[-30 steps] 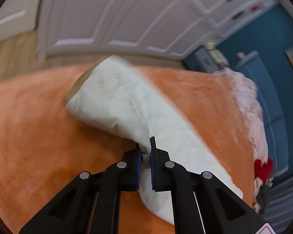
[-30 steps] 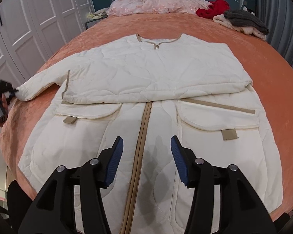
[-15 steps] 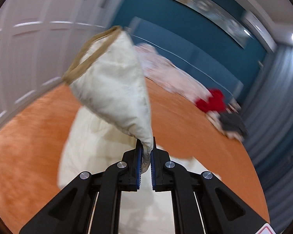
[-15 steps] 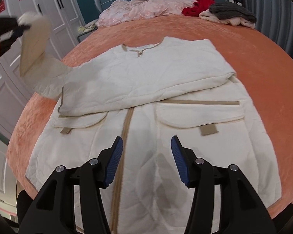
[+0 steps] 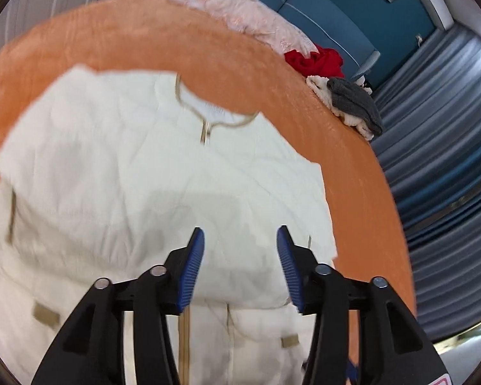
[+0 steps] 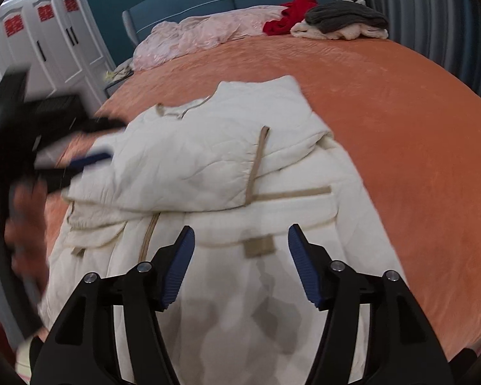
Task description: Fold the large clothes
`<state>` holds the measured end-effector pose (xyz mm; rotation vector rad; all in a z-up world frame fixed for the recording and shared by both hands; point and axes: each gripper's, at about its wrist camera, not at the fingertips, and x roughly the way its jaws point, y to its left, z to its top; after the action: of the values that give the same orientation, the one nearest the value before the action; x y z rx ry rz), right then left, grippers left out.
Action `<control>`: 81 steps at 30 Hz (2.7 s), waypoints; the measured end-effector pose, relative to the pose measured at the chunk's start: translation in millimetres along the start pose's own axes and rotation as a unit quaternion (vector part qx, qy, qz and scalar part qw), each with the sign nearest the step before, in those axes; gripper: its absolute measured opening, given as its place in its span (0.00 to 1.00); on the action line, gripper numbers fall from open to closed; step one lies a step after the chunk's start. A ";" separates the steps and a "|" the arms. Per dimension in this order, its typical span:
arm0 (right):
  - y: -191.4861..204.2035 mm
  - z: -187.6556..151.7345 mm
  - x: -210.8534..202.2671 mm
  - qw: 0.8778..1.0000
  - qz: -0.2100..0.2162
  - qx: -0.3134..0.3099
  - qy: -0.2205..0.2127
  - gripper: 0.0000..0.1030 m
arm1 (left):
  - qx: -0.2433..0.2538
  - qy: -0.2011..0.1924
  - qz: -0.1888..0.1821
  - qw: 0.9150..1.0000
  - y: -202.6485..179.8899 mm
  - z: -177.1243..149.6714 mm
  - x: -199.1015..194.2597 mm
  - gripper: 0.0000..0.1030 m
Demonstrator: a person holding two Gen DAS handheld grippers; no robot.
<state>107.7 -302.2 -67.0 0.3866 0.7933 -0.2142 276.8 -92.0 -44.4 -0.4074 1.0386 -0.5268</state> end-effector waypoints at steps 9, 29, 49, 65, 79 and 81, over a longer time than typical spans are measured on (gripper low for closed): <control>-16.4 35.6 51.8 0.996 0.041 0.075 0.025 0.69 | -0.160 -0.061 0.030 0.985 128.0 19.7 -55.7 0.56; 3.2 113.0 26.0 0.995 0.062 0.038 -0.070 0.02 | -0.236 -0.091 0.068 0.965 204.2 66.7 -44.5 0.04; -24.8 55.5 113.7 0.996 -0.065 -0.028 0.058 0.11 | -0.050 -0.066 0.233 0.969 171.3 29.0 -3.4 0.03; 89.3 68.0 119.9 0.992 0.043 -0.110 0.050 0.23 | 0.100 -0.053 0.230 0.967 72.5 43.9 36.5 0.05; 11.6 27.3 116.6 0.996 -0.020 -0.075 0.040 0.19 | 0.123 -0.069 0.221 0.965 98.4 5.3 61.8 0.10; 6.3 29.8 113.5 0.996 -0.032 -0.067 0.039 0.19 | 0.122 -0.067 0.221 0.965 96.4 6.9 60.2 0.10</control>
<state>207.0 -313.7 -129.0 0.2445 0.8926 -0.2053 328.1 -49.3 -136.7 0.0139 0.8857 -0.2172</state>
